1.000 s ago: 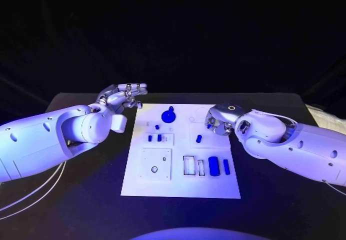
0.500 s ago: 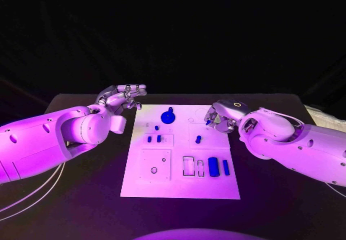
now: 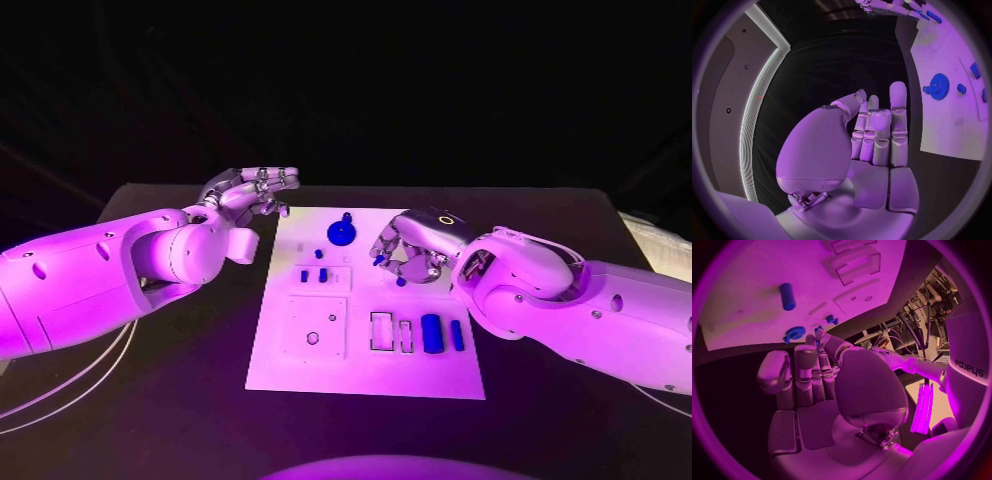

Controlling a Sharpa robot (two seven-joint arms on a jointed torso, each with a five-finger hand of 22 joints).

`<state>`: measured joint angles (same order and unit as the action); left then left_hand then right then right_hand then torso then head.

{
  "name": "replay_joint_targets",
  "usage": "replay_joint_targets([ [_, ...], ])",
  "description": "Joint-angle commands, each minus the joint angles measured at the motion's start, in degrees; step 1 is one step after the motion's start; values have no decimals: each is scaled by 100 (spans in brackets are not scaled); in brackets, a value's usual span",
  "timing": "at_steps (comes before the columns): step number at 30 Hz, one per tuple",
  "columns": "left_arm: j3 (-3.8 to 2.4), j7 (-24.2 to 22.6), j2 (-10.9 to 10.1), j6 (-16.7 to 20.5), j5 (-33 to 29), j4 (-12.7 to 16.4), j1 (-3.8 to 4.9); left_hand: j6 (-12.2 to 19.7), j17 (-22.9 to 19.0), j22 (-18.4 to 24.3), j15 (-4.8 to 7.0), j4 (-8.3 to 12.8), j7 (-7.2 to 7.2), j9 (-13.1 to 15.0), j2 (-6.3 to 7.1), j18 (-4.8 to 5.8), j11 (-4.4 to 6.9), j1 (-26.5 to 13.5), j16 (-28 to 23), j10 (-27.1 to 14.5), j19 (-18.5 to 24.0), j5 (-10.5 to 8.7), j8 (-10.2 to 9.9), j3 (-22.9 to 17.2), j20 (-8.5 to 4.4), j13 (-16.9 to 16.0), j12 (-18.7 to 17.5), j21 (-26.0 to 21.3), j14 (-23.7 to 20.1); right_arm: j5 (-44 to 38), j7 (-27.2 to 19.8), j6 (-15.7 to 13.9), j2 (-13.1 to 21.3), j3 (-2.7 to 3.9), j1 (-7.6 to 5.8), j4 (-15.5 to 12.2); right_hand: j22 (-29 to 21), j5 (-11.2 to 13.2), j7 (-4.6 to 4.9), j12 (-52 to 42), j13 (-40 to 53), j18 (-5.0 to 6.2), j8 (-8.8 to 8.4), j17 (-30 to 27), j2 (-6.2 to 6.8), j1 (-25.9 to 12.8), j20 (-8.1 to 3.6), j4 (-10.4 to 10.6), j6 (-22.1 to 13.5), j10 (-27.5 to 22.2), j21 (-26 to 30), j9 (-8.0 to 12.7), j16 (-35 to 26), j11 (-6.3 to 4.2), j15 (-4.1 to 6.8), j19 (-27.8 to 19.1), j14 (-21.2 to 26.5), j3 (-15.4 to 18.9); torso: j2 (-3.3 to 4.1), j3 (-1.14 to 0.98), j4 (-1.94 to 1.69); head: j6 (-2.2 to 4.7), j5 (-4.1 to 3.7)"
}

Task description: Assemble the parts on the task board

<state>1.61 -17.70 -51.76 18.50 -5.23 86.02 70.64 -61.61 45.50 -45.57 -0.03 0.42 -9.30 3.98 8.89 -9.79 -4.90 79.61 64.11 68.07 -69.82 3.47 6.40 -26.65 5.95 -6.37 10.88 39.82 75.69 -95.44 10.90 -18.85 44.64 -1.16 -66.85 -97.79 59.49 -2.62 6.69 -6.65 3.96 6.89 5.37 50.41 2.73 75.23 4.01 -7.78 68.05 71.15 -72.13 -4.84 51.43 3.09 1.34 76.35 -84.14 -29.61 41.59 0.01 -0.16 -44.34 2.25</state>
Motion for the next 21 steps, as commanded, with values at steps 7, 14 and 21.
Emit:
replay_joint_targets([
  [7, -4, -72, 33, 1, 28, 66, 0, 17, -10, 17, -3, 16, 1, -7, -73, -52, 1, 4, -25, -36, -8, -9, 0, 9, -14, -2, 20, -36, -5, 25, -157, 288, -334, -28, 170, -89, 5, -30, 31, 22, -5, -84, -30, 6, -29, -35, 27, 39, 23, -19, -37, -9, 44, 15, 22, -2, -105, -3, -3, 18, 2, -56, 155],
  [14, -4, -58, 52, -15, 28, 236, 0, 16, -15, 30, -5, 16, 2, -7, -73, -54, 1, 1, -27, -42, -3, -10, 2, 16, -13, -3, 21, -52, -8, 23, -205, 458, -575, -70, 302, 79, 11, -29, 33, 24, -6, -85, -33, 10, -37, -39, 28, 47, 20, -21, -42, -9, 51, 17, 21, -2, -105, -6, -6, 39, -1, -79, 190],
  [21, -5, -46, 95, -9, 28, 323, 1, 16, -15, 30, -5, 16, 2, -7, -73, -54, 1, 1, -27, -42, -3, -10, 2, 16, -13, -3, 21, -52, -8, -18, -198, 497, -764, -96, 428, 252, 9, -29, 37, 28, -6, -84, -37, 6, -49, -44, 30, 57, 14, -26, -43, -8, 53, 21, 19, -6, -103, -9, -3, 29, 3, -125, 272],
])
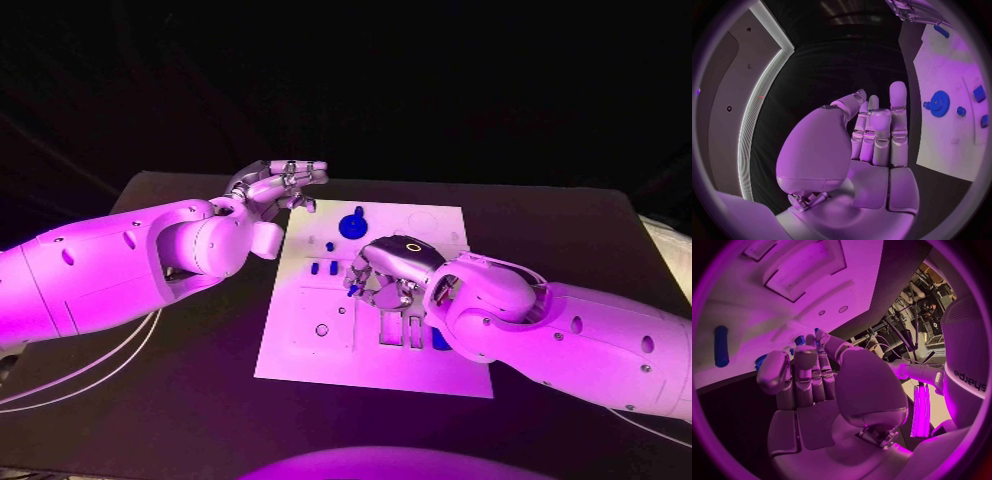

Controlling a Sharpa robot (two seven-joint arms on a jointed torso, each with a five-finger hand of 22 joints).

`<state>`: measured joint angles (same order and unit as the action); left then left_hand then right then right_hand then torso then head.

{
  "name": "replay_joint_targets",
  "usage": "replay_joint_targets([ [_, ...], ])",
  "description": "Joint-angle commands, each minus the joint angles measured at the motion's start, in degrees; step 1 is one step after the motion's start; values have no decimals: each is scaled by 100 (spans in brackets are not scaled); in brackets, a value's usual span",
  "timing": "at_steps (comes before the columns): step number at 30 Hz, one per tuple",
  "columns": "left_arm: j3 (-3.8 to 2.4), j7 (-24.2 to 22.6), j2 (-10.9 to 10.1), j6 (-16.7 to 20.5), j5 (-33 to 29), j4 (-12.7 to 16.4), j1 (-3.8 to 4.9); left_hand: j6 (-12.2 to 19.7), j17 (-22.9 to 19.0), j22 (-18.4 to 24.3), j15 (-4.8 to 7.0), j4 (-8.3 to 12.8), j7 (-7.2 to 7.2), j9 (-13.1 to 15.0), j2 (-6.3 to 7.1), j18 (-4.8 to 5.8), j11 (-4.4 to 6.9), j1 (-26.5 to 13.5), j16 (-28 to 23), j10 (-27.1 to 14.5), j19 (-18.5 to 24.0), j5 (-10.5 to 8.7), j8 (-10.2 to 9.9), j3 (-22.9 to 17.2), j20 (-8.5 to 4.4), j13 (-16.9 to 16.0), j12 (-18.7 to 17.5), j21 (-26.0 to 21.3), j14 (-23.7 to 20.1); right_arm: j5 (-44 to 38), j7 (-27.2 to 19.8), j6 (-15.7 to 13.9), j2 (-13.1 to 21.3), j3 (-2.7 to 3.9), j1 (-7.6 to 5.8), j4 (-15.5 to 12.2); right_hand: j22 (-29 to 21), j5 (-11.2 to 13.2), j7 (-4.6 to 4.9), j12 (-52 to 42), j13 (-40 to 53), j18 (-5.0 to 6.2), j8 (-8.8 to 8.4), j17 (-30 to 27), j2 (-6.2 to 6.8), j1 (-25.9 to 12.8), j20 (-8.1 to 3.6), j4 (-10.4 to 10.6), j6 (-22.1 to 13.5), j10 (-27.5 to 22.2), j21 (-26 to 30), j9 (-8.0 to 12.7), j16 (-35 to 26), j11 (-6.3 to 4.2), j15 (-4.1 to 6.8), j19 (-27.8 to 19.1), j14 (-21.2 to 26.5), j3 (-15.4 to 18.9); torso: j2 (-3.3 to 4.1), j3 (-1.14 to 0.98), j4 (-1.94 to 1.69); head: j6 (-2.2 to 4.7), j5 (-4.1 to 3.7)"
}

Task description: Assemble the parts on the task board

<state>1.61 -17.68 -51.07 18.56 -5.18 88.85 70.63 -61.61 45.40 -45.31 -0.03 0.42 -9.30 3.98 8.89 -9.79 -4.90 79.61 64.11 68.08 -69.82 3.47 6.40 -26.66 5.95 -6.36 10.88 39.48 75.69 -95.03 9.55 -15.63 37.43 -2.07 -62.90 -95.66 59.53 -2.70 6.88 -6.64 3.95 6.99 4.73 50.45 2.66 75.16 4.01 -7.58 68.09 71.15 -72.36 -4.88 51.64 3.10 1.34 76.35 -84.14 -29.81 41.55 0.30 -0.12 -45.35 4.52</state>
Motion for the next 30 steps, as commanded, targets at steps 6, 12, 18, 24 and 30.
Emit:
replay_joint_targets([
  [6, -5, -33, 82, -31, 23, 55, 3, 18, -18, 19, -6, 17, 1, -7, -72, -56, 0, -3, -33, -50, 4, -10, 3, 25, -12, -3, 23, -37, -15, -68, -47, 238, -150, -16, 95, 119, -6, -21, 21, 31, -5, -92, 24, 2, -46, -46, 31, 46, 5, -30, -15, -4, 35, 23, 17, -13, -102, 14, 4, -8, -5, -68, 100],
  [12, -6, -10, 107, -63, 23, 46, 4, 25, -31, 29, -9, 15, 0, -8, -70, -57, -4, -13, -40, -61, 9, -10, 2, 39, -10, -3, 25, -52, -23, -85, -48, 322, -199, -22, 121, 159, -12, -19, 23, 36, -6, -90, 20, -11, -46, -59, 34, 56, -2, -38, -13, -4, 27, 26, 14, -20, -98, 19, 2, -10, -2, -102, 120],
  [18, -6, 3, 117, -83, 23, 27, 4, 33, -37, 40, -13, 8, -3, -8, -67, -57, -8, -35, -41, -76, 14, -12, 2, 65, -7, -4, 30, -69, -30, -82, -70, 425, -235, -25, 139, 199, -15, -19, 23, 37, -6, -89, 19, -13, -46, -62, 34, 58, -2, -39, -11, -4, 26, 27, 13, -21, -97, 21, -1, -14, -1, -111, 141],
  [24, -6, 15, 128, -104, 23, 20, 4, 33, -37, 40, -13, 8, -3, -8, -67, -57, -8, -35, -41, -76, 14, -12, 2, 65, -7, -4, 30, -69, -30, -130, -28, 466, -281, -29, 156, 248, -21, -19, 23, 38, -6, -88, 19, -18, -47, -64, 35, 61, -3, -41, -9, -4, 22, 27, 12, -25, -96, 22, 2, -15, -2, -127, 161],
  [30, -6, 25, 130, -114, 23, 18, 4, 36, -44, 49, -15, 5, -3, -8, -68, -59, -8, -43, -43, -81, 18, -11, 3, 75, -5, -5, 33, -80, -34, -184, 40, 514, -307, -32, 163, 287, -29, -20, 24, 41, -7, -86, 17, -25, -45, -66, 36, 62, -6, -46, -4, -4, 17, 28, 12, -30, -94, 24, 0, -11, 0, -136, 164],
])
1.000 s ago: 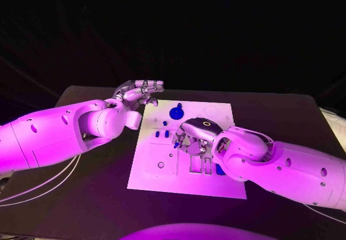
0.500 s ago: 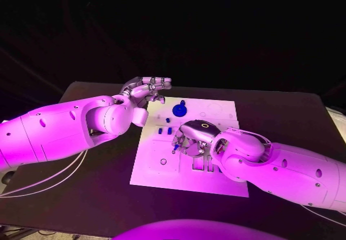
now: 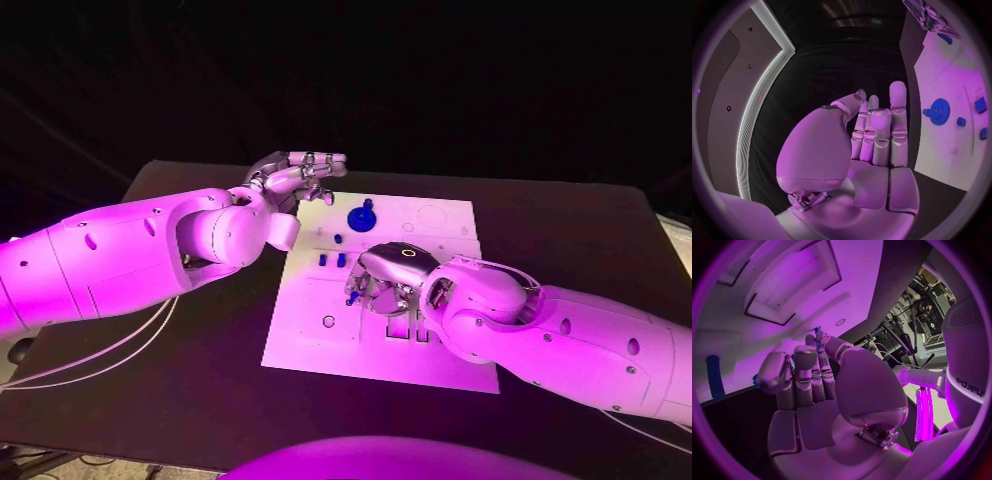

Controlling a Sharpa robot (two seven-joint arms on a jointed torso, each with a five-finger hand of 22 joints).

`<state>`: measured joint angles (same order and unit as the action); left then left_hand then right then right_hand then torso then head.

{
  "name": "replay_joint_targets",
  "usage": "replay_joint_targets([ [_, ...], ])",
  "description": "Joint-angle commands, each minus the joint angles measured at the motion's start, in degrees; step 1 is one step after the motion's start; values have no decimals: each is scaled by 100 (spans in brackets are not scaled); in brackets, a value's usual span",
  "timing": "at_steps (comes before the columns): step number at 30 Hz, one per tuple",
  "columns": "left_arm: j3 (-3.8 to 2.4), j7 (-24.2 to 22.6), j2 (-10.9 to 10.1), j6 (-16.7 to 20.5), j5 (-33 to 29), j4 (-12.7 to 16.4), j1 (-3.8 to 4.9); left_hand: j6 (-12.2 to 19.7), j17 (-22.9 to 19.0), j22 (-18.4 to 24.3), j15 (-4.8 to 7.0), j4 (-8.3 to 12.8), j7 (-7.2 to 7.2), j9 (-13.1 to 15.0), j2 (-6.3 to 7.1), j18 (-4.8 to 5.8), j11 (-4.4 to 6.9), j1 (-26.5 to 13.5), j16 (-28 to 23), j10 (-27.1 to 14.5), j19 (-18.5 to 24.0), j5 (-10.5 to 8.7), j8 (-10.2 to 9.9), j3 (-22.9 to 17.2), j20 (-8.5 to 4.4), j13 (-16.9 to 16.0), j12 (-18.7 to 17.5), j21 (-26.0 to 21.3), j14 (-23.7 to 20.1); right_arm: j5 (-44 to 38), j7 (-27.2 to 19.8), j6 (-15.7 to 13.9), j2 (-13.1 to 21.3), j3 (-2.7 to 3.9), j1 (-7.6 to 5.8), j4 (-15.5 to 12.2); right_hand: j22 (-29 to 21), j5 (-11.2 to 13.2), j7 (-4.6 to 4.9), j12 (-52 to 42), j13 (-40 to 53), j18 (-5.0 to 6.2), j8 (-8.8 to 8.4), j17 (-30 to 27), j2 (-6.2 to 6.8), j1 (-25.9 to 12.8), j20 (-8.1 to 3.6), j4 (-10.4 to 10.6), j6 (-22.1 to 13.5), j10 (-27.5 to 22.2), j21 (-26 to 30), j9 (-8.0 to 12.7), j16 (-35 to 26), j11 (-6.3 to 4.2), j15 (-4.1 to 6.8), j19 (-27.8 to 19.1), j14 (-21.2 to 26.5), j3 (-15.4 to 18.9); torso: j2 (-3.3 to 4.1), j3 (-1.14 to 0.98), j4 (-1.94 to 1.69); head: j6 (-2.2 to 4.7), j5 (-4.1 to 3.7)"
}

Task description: Assemble the parts on the task board

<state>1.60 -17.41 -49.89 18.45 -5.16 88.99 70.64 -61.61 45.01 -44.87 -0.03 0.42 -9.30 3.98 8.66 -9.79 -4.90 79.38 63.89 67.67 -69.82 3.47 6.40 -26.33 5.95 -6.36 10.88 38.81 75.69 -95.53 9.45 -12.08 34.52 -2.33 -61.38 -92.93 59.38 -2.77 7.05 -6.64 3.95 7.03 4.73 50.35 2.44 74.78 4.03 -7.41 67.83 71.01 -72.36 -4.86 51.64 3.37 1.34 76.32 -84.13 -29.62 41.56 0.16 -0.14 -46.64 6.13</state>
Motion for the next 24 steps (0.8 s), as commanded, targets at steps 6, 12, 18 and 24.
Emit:
replay_joint_targets([
  [6, -5, 11, 11, -116, 22, 5, 3, 36, -5, 5, -15, 5, -3, -8, -45, -59, -9, -20, -21, -41, 18, -11, 3, 43, -5, -5, 33, -13, -34, -189, 104, 188, -43, -8, 14, 31, -15, -12, 7, 42, -8, -89, 16, -16, -23, -29, 34, 44, 19, -32, -4, -5, 16, 1, 12, -28, -94, 5, 0, 2, 2, -14, 8],
  [12, -5, 26, 13, -133, 22, 4, 3, 39, -10, 11, -16, 4, -3, -8, -44, -59, -10, -25, -23, -49, 21, -11, 3, 51, -4, -5, 34, -22, -38, -349, 150, 229, -81, -9, 27, -3, -17, -13, 7, 45, -8, -88, 14, -20, -23, -28, 35, 44, 16, -37, -3, -5, 14, 2, 11, -31, -92, 6, -2, 2, -2, -23, 18],
  [18, -5, 52, 14, -139, 22, 3, 3, 42, -19, 19, -16, 8, -1, -8, -54, -61, -9, -18, -26, -59, 24, -8, 4, 54, -3, -4, 36, -34, -43, -401, 164, 310, -119, -12, 33, -13, -16, -14, 7, 46, -8, -88, 13, -26, -21, -24, 36, 40, 15, -39, -4, -5, 10, 1, 10, -33, -90, 5, -1, 7, 0, -30, 22],
  [24, -5, 65, 13, -143, 22, 4, 3, 44, -23, 27, -16, 11, -1, -8, -54, -63, -10, -16, -28, -66, 27, -8, 4, 56, -2, -4, 36, -44, -46, -441, 200, 379, -141, -18, 35, -12, -29, -13, 9, 52, -9, -85, 9, -36, -6, -30, 38, 38, 8, -48, 2, -5, 4, 5, 8, -43, -84, 15, -2, 8, 2, -33, 25],
])
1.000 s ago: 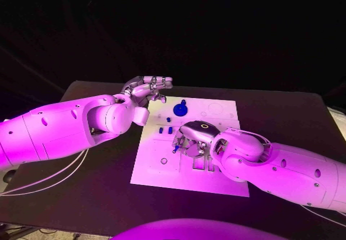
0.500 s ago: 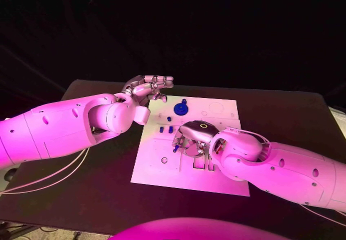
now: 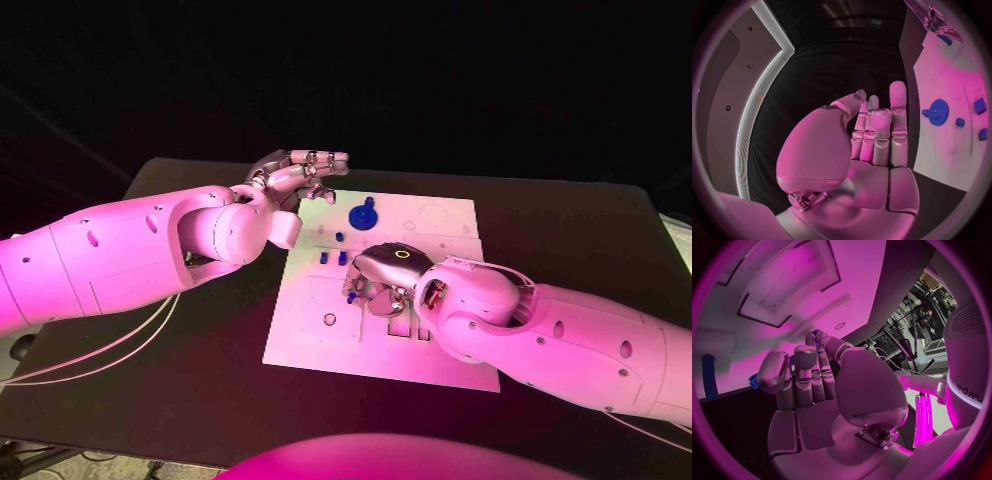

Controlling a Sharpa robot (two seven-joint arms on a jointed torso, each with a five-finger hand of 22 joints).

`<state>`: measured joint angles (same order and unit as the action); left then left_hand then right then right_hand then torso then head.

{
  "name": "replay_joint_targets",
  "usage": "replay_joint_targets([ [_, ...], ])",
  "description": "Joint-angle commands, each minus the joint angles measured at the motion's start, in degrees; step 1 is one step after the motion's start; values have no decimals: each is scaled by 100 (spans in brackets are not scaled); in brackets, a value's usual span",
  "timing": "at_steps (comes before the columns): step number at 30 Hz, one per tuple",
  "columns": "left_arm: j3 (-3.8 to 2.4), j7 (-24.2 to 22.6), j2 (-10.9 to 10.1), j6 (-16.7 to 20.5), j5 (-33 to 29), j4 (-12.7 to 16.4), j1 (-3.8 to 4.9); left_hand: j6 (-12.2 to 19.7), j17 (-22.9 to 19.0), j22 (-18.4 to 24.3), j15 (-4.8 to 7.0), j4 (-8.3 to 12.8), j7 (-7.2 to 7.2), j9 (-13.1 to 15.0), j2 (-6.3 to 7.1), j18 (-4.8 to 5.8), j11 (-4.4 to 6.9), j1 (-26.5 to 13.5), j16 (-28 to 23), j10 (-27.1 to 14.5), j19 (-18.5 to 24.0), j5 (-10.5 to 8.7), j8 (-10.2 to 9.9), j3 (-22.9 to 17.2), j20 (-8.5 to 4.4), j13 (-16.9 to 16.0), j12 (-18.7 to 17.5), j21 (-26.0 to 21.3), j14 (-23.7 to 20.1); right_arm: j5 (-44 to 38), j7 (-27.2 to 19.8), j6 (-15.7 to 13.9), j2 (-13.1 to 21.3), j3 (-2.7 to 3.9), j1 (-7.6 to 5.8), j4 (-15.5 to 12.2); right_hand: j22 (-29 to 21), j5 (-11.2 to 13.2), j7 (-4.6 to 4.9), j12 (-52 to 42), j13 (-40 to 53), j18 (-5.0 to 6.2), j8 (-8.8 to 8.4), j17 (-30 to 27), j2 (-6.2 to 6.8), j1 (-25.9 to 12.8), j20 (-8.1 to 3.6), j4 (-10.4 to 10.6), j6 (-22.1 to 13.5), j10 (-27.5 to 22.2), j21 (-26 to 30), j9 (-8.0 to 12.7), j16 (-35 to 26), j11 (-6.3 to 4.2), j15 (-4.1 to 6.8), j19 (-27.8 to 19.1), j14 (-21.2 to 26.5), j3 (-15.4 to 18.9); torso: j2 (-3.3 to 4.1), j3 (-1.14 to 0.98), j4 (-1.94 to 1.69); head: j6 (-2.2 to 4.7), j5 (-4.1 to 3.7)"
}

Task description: Assemble the parts on the task board

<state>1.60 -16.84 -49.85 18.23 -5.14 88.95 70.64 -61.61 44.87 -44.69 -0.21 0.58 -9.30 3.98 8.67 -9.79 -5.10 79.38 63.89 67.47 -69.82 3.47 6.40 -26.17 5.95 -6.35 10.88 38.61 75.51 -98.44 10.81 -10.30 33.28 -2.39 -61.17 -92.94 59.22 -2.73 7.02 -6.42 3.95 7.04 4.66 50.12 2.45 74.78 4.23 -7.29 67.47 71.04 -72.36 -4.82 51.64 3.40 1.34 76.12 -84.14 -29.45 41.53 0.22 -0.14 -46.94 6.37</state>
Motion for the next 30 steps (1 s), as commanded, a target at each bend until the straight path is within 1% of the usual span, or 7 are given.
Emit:
replay_joint_targets([
  [1, -5, 11, 9, -121, 20, 8, 3, 44, -9, 9, 1, -5, -1, -8, -54, -63, 11, -16, -28, -46, 27, -8, 4, 41, -2, -5, 35, -24, -28, -157, 84, 181, -20, -14, 14, -9, -54, -18, 19, 41, -11, -79, 3, -32, 9, -44, 21, 30, 24, -73, 26, -5, -11, 10, 3, -47, -77, 10, 1, 2, 2, -2, 1],
  [4, -5, 25, 6, -121, 20, 11, 3, 51, -15, 13, 0, -3, -3, -9, -53, -64, 8, -17, -30, -57, 29, -9, 2, 47, -2, -4, 35, -30, -32, -169, 184, 79, -33, -20, 15, 4, -459, -17, 150, 140, -32, -12, -129, -449, 166, -163, 75, 66, -350, -297, 279, 81, -433, 119, -83, -293, 115, 97, 2, 2, 6, -3, -1],
  [7, -5, 30, 6, -109, 20, 12, 4, 79, -26, 28, -7, 1, -10, -13, -53, -65, -1, -21, -31, -98, 34, -9, -5, 67, 3, 1, 31, -53, -42, -171, 301, -43, -44, -26, 15, 18, -972, -39, 305, 242, -44, 68, -140, -1010, 429, -353, 149, 123, -859, -593, 613, 142, -1014, 259, -194, -606, 409, 295, 0, -2, 1, 1, -6],
  [10, -5, 25, 3, -97, 20, 18, 4, 113, -34, 40, -18, 2, -20, -15, -55, -64, -16, -29, -27, -157, 37, -9, -14, 93, 10, 6, 28, -73, -51, -240, 396, -250, -42, -30, 16, 18, -1464, -25, 324, 217, -17, 171, -107, -1109, 508, -341, 247, 167, -1162, -893, 981, 109, -1105, 312, -265, -973, 673, 507, -3, -1, 0, 2, -10],
  [18, -4, 24, -3, -99, 21, 13, 4, 141, -47, 45, -26, 4, -27, -16, -52, -63, -27, -36, -28, -199, 39, -9, -20, 116, 17, 9, 31, -84, -63, -236, 371, -868, 201, -29, 24, -199, -1445, -86, 282, -97, 24, 187, -15, -1221, 454, -195, 267, 242, -956, -908, 999, 60, -1015, 273, -239, -966, 706, 735, -10, -10, 11, 43, -30],
  [22, -4, 35, -20, -96, 21, 4, 3, 142, -50, 45, -27, 4, -27, -16, -52, -63, -27, -36, -30, -201, 40, -9, -20, 117, 18, 9, 31, -85, -64, -94, 232, -1062, 488, 35, -1, -427, -1115, -180, 252, -247, 28, 128, 40, -1262, 391, -128, 234, 269, -785, -784, 771, 42, -940, 233, -199, -743, 598, 718, -17, -17, 14, 79, -64],
  [30, -2, 37, -37, -118, 22, -34, 2, 145, -60, 46, -29, 6, -28, -15, -56, -62, -28, -34, -34, -209, 41, -8, -19, 119, 19, 9, 34, -88, -70, 400, 255, -725, 1267, 126, -338, -858, -906, -258, 210, -352, 7, 87, 35, -1318, 427, -149, 199, 318, -693, -681, 617, 49, -889, 188, -166, -598, 517, 739, -33, -16, 35, 146, -146],
])
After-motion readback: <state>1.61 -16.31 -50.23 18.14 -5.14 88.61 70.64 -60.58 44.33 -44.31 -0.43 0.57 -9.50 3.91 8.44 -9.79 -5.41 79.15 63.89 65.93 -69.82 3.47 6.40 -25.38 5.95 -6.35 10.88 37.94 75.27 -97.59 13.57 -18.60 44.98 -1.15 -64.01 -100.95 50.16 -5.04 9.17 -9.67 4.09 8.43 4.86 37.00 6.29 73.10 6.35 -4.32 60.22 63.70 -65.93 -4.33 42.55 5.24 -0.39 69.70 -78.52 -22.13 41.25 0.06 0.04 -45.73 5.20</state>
